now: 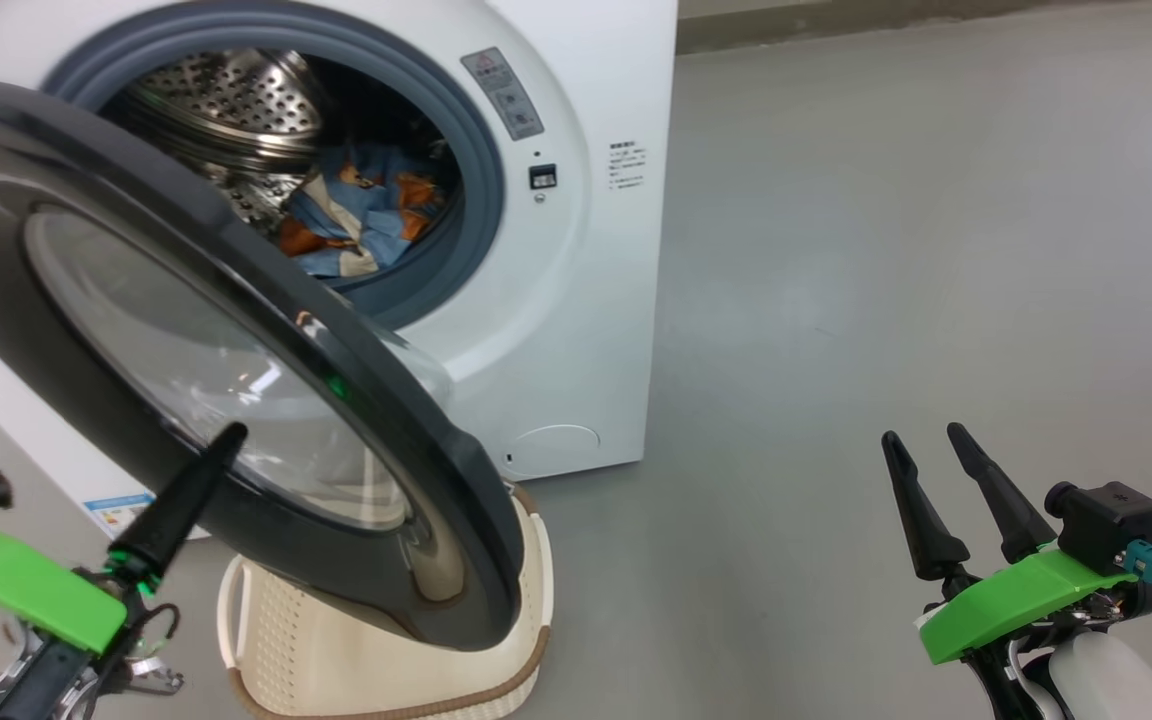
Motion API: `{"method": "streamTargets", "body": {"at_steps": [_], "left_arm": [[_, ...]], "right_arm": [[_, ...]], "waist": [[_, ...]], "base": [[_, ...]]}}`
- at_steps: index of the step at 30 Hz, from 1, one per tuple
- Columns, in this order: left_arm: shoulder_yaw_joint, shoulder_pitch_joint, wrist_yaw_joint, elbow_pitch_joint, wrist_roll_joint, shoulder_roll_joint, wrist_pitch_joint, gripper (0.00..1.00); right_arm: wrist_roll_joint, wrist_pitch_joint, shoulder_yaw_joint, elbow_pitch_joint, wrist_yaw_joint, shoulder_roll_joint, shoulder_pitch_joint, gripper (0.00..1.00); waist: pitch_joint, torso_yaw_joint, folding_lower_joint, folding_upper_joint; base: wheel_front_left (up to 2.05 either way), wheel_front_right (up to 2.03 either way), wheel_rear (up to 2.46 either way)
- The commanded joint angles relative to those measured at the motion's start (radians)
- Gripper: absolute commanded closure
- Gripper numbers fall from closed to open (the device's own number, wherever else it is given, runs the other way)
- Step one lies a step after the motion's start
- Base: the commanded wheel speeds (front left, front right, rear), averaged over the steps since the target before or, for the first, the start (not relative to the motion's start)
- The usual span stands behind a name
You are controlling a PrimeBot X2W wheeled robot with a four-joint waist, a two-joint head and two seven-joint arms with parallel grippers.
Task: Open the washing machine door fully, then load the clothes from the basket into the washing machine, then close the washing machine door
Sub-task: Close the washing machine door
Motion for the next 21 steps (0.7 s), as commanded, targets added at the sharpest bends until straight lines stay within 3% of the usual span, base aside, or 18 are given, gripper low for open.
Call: {"method": "streamTargets", "body": {"at_steps": [1,5,10,21], "left_arm": [[0.037,-0.005,-0.009,-0.035,0.015,0.035,-0.007,0.03],[0.031,0.028,-0.029,-0.057,0.121,0.055,-0.103,0.00],[-0.016,0.071,-0.039,-0.078,0.284,0.078,-0.301,0.00],[-0.199,0.154,-0.040,-0.016,0.571,0.160,-0.810,0.00]], "right_arm": [[-0.013,-0.008,0.008,-0.020,0.008,-0.016,-0.011,0.00],[-0.012,-0.008,0.002,-0.024,0.008,-0.019,-0.011,0.00],[-0.013,-0.008,-0.010,-0.033,0.008,-0.023,-0.008,0.00],[-0.016,-0.008,-0.029,-0.039,0.008,-0.029,-0.007,0.00]], "waist": [[-0.008,0.010,0.0000,0.0000],[-0.009,0.021,0.0000,0.0000],[-0.002,0.027,0.0000,0.0000],[0.006,0.031,0.0000,0.0000]], "base": [[0.00,0.00,0.00],[0.00,0.00,0.00],[0.00,0.00,0.00],[0.00,0.00,0.00]]}}
